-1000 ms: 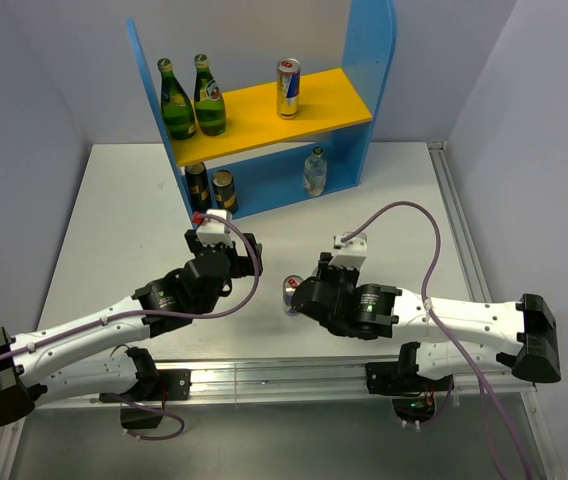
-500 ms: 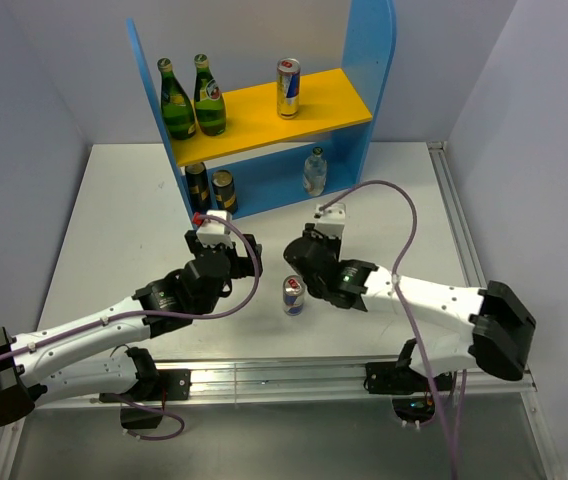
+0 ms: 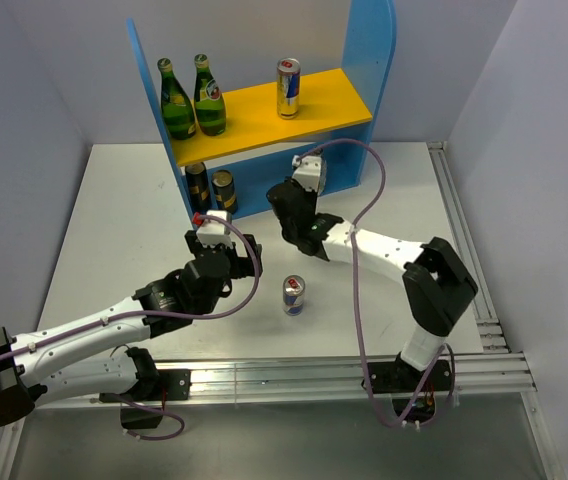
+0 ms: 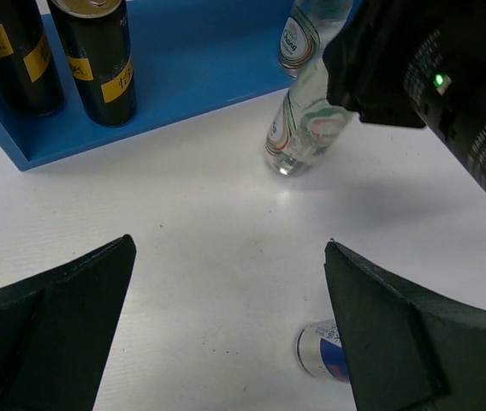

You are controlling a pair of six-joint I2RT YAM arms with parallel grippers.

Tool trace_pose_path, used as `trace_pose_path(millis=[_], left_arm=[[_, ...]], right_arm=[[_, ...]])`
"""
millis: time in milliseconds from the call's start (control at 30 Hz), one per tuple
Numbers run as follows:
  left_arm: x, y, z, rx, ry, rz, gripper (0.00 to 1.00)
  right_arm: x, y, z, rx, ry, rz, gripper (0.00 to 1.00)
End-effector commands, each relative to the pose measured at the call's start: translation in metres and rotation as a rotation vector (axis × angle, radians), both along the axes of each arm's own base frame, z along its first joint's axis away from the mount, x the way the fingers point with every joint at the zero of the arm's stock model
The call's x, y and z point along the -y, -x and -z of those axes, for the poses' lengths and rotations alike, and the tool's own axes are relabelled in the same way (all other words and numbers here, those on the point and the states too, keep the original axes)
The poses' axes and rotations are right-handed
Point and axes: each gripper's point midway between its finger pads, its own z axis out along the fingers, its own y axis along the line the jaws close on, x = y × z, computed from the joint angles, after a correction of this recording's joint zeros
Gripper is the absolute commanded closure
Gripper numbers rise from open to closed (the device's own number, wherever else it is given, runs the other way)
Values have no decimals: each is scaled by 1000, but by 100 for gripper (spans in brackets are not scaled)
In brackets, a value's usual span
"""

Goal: Place and organize the beverage onto the shelf

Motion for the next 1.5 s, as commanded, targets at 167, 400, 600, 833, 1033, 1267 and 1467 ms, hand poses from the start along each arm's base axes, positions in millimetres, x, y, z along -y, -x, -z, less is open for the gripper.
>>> trace_pose_path(millis=[167, 400, 600, 833, 1033, 1267, 1467], left_arm=[[-3, -2, -5, 27, 25, -16, 1], [-2, -4, -2, 26, 15, -19, 1], [-1, -6, 3, 18, -4, -19, 1], [0, -7, 7, 12, -21, -24, 1], [-1, -9, 12, 6, -36, -30, 1], [1, -12, 10, 15, -21, -33, 1], [0, -14, 10, 15, -19, -34, 1]], right_arm=[[-13, -59, -83, 217, -119, 60, 100], [-6, -88, -85, 257, -117, 111, 100], [-6, -107, -78, 276, -113, 134, 100], [-4, -123, -78, 293, -137, 153, 100], [0, -131, -79, 310, -134, 175, 100], [4, -147, -69, 310, -126, 200, 100], [10, -154, -59, 312, -124, 219, 100]])
